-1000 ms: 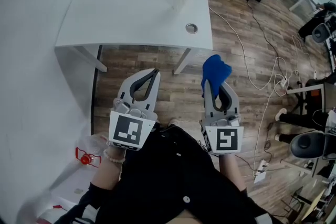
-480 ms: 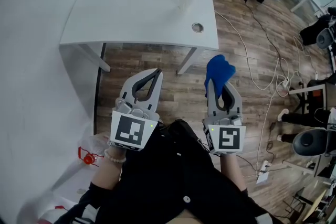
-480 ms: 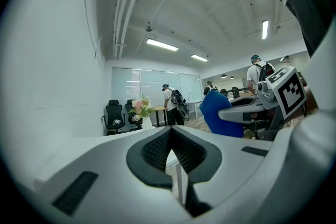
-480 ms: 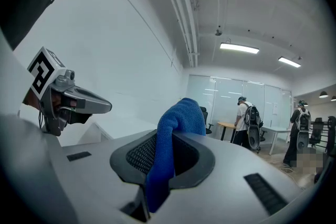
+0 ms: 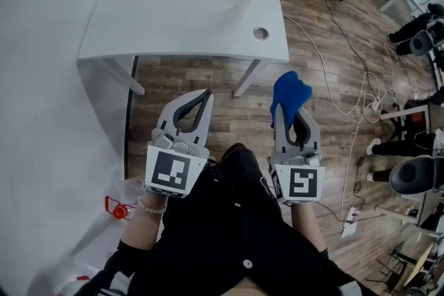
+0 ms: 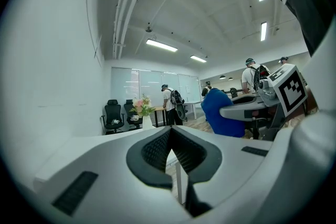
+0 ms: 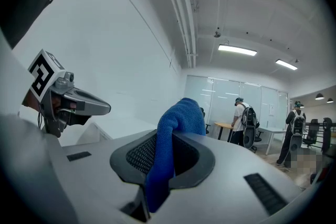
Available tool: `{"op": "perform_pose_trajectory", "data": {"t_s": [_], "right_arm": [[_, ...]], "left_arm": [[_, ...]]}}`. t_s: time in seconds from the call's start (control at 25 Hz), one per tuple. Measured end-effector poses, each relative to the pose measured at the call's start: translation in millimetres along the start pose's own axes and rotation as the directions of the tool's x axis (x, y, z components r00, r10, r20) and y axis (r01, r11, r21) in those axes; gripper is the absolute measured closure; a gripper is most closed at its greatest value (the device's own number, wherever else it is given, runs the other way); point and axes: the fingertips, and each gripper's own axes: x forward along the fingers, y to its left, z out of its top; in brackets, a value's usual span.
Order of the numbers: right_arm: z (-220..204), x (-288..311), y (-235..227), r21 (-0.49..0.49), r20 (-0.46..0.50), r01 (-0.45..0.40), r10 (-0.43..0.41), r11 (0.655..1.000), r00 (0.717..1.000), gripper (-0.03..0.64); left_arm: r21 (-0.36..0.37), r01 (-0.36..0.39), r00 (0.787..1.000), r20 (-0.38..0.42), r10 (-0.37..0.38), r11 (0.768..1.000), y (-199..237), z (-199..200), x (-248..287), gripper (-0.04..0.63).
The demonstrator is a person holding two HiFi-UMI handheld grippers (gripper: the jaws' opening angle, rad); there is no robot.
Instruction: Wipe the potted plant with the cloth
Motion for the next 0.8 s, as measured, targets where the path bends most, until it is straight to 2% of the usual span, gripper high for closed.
{"op": "perform_pose_trajectory", "data": {"t_s": [0.12,0.32,0.8], "right_arm": [[-4,-1,-1,0.000,-0.006,0.010,-0.010,1.000,1.000,0.540],[-6,-2,-6,0.001,-0.010,0.025,-0.025,1.000,1.000,0.540],[-13,28,-34,-0.006,-0.006,0.036,-0.036,0.999,0.999,0.540]], "left_arm": [[0.031,0.016,1.000,0.020,-0.016,0.999,0,0,3,0.591],[-0.005,0.011,1.000,0.010,-0.011,1.000,-4,1,6,0.590],[0.025,0.042,0.998,0.038,-0.043,0.999,-2,6,52,0.591]]}}
